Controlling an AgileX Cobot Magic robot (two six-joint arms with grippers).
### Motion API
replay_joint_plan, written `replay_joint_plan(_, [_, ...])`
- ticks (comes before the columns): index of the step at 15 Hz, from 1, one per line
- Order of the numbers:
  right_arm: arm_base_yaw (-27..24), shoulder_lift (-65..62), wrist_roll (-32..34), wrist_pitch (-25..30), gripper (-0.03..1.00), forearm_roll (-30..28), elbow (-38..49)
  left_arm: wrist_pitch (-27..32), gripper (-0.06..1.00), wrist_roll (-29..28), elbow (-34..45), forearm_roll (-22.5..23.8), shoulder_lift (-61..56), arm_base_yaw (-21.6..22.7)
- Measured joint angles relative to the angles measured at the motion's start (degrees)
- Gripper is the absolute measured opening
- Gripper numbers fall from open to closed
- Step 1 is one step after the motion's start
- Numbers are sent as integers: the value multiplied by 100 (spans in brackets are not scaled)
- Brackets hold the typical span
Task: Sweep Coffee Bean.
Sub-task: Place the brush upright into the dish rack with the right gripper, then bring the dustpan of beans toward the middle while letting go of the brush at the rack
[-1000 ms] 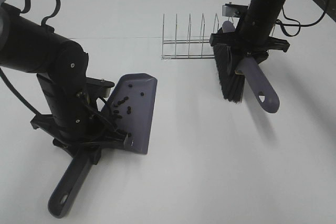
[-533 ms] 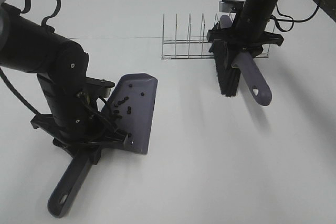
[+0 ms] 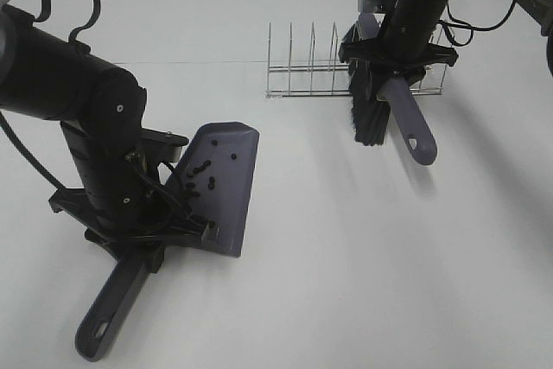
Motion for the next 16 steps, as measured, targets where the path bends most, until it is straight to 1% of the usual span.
replay_joint_plan(5, [-29, 69, -17, 40, 26, 183, -206, 17, 31, 11, 0, 0, 0, 0])
replay_joint_plan(7, [-46, 57, 34, 17, 35, 189, -264, 17, 31, 11, 0, 0, 0, 0])
replay_joint_plan(9, [-86, 40, 109, -6, 57, 183, -286, 23, 31, 11, 0, 0, 0, 0])
replay_joint_plan(10, [-97, 6, 115, 0, 64, 183, -286, 23, 31, 11, 0, 0, 0, 0])
replay_joint_plan(11, [-97, -46, 115, 0, 67, 183, -286, 23, 31, 11, 0, 0, 0, 0])
replay_joint_plan(13, [-97, -246, 115, 0, 68, 298, -286, 23, 31, 11, 0, 0, 0, 0])
replay_joint_plan(16, [-97, -728, 57, -6, 69, 940, -195, 23, 31, 11, -11, 0, 0, 0])
